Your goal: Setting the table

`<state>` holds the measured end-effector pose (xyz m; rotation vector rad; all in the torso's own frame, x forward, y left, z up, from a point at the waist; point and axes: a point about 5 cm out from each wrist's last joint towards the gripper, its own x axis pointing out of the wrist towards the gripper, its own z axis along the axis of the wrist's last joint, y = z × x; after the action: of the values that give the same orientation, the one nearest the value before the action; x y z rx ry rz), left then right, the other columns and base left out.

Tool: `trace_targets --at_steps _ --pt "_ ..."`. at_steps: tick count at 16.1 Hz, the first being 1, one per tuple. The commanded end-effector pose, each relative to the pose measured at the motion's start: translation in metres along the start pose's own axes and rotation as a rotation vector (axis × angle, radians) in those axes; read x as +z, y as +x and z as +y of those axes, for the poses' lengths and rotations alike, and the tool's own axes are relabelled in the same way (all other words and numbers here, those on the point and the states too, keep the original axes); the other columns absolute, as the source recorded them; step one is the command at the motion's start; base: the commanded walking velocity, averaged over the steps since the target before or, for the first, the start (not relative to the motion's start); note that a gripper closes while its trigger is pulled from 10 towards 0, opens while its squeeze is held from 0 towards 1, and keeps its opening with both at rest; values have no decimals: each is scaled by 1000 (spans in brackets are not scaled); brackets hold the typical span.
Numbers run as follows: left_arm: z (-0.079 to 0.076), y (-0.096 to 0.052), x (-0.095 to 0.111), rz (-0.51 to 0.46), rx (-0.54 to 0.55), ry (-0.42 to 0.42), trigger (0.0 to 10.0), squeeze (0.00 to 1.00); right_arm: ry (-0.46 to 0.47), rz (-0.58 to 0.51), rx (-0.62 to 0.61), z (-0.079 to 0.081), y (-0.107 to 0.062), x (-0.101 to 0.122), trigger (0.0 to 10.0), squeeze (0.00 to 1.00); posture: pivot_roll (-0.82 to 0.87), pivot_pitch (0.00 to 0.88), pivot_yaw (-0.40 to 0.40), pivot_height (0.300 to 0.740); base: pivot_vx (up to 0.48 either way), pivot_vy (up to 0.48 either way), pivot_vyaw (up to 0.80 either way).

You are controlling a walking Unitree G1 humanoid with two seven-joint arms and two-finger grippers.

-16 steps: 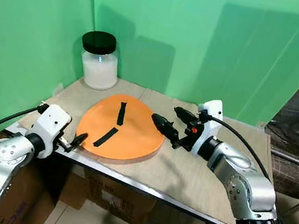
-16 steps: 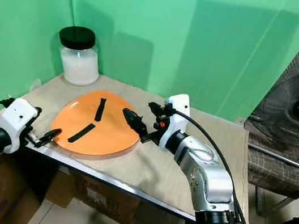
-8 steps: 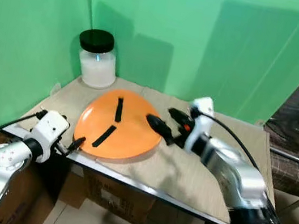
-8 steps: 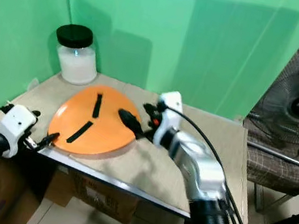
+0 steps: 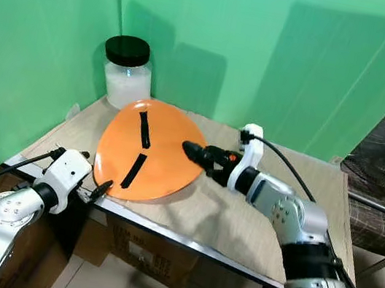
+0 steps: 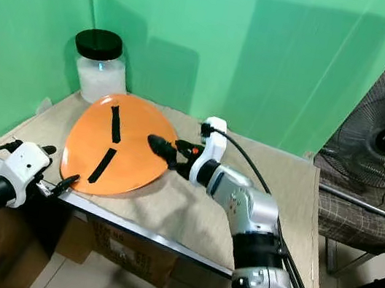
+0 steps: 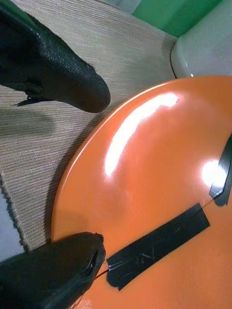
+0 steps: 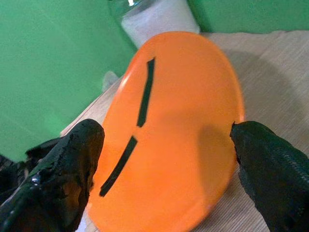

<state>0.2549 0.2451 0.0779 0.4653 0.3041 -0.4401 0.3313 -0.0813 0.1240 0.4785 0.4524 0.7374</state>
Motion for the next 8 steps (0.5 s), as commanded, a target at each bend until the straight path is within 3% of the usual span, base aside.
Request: trace_targets --at_steps 1,2,3,8 --pt "-12 1 -17 89 -48 -3 10000 0 13 -7 -69 -5 2 6 10000 1000 -13 0 -58 740 0 0 0" --pt "-12 2 -17 85 -57 6 10000 0 57 -5 -152 -12 4 4 10000 745 -15 0 -60 740 0 0 0" --pt "-12 3 -16 84 -61 13 10000 0 110 7 -140 -11 6 1 10000 0 -14 0 -61 740 0 0 0" --pt "-10 5 -15 78 -67 22 10000 0 257 89 -76 0 15 -12 10000 0 -15 0 -60 740 0 0 0"
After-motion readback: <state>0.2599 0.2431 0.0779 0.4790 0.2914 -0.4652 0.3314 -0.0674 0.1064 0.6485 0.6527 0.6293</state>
